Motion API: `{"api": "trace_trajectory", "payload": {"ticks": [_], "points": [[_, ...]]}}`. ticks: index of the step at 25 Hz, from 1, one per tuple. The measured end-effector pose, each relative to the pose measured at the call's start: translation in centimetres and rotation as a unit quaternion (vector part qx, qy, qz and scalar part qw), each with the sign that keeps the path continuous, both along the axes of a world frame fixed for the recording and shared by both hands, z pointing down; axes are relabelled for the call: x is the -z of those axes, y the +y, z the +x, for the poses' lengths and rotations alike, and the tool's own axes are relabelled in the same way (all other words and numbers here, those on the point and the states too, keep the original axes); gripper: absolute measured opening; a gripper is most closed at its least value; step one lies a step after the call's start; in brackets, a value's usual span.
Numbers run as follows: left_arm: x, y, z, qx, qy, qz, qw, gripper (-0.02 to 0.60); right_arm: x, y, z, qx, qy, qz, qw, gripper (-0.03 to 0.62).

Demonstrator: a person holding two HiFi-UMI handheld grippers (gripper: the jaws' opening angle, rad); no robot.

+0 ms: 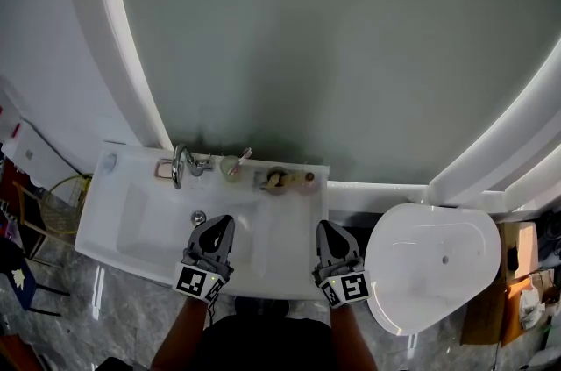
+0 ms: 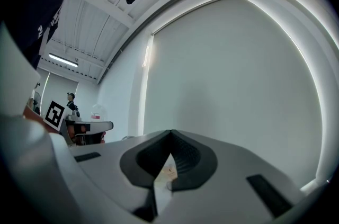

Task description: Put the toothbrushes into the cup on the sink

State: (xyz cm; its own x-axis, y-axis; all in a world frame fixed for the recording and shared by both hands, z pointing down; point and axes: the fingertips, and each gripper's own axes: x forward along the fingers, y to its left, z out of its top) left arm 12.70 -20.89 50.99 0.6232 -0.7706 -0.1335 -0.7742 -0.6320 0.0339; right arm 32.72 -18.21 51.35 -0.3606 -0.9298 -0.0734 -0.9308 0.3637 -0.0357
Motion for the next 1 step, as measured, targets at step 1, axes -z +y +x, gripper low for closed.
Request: {"api": "trace_trajectory", "payload": {"ticks": [1], "points": [[0.00,-0.05,0.02,0.000,0.000,0.000,1.0000,0.028,-0.02,-0.01,0.01,0.000,0.000,0.000,1.000,0.028]]}}
